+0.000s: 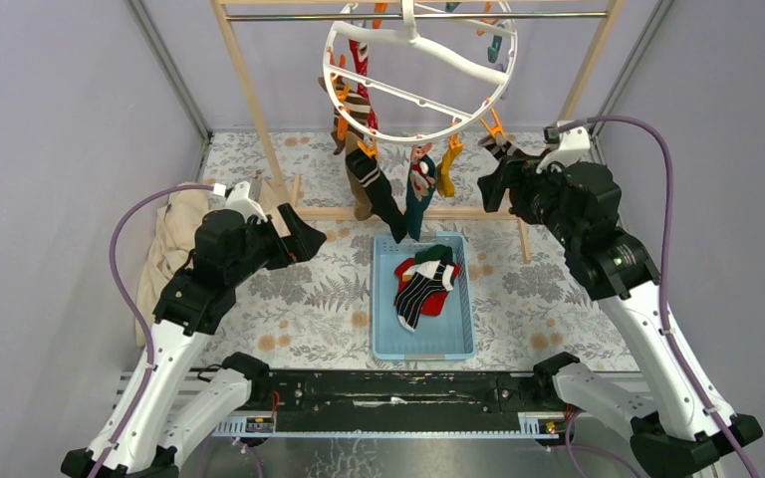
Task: Remove the socks clipped to the hanger
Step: Adjust the hanger on the clothesline.
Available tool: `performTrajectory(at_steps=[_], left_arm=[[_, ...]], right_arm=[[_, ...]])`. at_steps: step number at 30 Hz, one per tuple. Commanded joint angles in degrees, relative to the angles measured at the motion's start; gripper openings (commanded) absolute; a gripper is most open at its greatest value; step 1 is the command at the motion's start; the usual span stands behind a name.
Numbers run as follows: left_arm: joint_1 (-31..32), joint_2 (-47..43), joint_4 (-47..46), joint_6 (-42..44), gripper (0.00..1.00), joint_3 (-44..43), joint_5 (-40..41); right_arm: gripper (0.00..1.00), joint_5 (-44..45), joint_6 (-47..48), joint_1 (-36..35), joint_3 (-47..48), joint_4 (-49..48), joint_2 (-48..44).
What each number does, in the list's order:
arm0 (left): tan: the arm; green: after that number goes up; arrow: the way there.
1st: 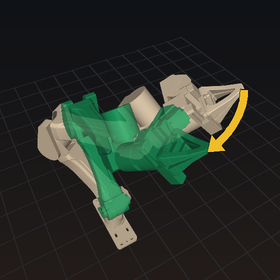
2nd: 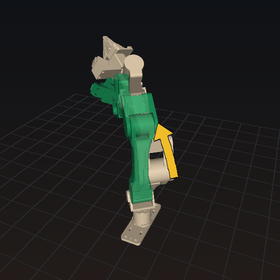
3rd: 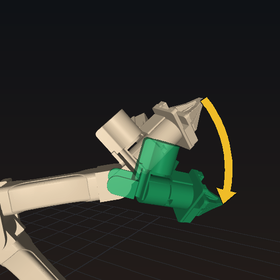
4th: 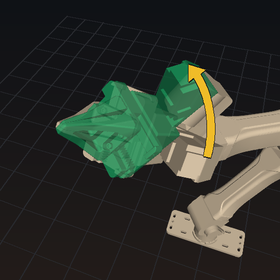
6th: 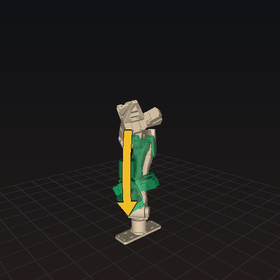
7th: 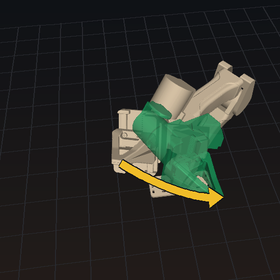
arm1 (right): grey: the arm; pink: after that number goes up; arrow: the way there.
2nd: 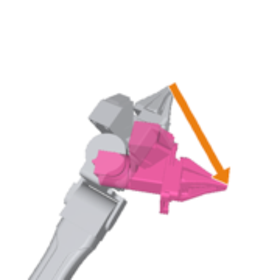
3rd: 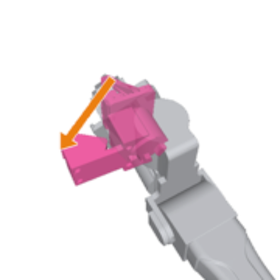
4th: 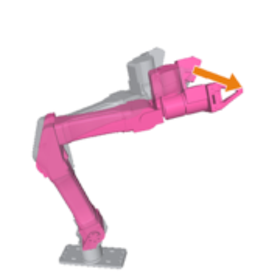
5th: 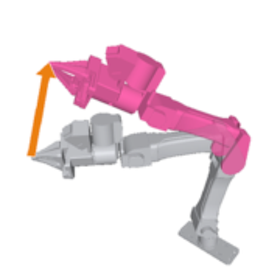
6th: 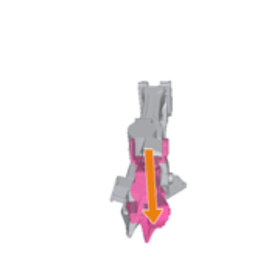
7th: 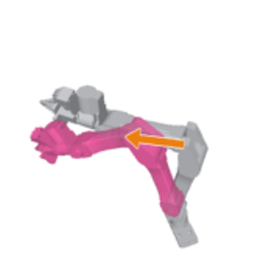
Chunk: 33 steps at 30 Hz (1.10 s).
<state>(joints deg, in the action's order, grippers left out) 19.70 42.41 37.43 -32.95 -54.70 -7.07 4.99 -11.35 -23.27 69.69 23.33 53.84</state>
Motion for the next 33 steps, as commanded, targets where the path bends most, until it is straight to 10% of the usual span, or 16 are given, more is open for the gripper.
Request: performTrajectory(at_steps=[1,9,13,15,20,22,25,33], left_arm=[[-0.5,0.6,-1.2,-0.7,0.99,-2.0,-0.7],[-0.5,0.5,-2.8,-0.9,0.99,-0.6,-0.9],[-0.5,0.3,-3.3,-0.7,0.99,0.0,-0.8],[-0.6,-0.1,-3.7,-0.8,0.99,0.4,-1.1],[-0.6,-0.6,-4.6,-1.3,0.99,1.4,-1.6],[-0.6,-1.0,-4.9,-1.5,0.99,1.8,-1.7],[-0.5,-1.4,-5.1,-1.7,0.99,2.4,-1.8],[-0.6,-1.8,-5.6,-1.9,0.99,2.9,-1.8]], right_arm=[[1.00,-4.4,-1.2,-0.3,6.3,-1.2,4.4],[0.77,-3.2,-7.8,-0.3,26.3,11.2,18.8],[0.17,-4.7,-9.7,-0.3,33.1,16.5,22.8],[0.05,-4.8,-10.3,-0.3,34.3,18.2,23.6],[0.16,-7.2,-11.2,-0.2,35.2,21.6,23.6],[0.61,-7.1,-10.8,-0.3,36.5,23.9,23.9],[0.90,-6.7,-9.5,-0.3,38.3,27.5,24.7],[1.00,-5.3,-8.4,-0.3,36.2,30.2,22.9]])
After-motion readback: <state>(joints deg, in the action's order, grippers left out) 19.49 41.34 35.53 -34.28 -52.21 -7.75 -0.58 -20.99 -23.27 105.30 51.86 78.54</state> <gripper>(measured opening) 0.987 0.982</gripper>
